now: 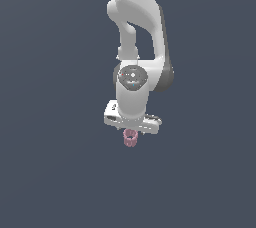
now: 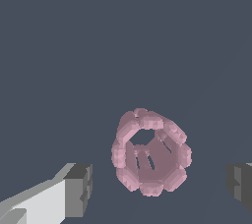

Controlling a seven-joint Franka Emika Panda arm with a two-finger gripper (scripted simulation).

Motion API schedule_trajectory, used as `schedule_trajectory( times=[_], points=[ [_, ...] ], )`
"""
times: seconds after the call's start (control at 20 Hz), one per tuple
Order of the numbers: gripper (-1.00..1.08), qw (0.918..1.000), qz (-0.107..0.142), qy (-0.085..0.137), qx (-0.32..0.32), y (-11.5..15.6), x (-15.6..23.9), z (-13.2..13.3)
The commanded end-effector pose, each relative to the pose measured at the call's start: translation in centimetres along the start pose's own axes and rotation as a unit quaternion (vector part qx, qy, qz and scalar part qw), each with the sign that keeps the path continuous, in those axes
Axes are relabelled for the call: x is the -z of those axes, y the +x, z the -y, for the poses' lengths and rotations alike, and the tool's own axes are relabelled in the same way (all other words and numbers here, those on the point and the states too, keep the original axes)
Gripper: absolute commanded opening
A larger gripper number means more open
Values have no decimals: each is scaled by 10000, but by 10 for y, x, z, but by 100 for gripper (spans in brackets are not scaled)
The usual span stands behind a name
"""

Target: Pick up the object and move it to a goal position.

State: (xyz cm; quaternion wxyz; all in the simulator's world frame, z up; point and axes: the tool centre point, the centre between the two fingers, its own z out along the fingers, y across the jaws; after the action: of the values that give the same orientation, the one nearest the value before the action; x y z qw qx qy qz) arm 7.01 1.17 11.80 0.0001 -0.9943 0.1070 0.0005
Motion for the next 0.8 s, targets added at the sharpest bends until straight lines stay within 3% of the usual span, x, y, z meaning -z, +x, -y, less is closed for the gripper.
schedule_trajectory(
  times=[0.0, 0.75],
  points=[
    [100, 10000, -1, 0, -1, 0, -2, 0],
    [100, 10000, -5, -1, -17, 1, -50, 0]
  ],
)
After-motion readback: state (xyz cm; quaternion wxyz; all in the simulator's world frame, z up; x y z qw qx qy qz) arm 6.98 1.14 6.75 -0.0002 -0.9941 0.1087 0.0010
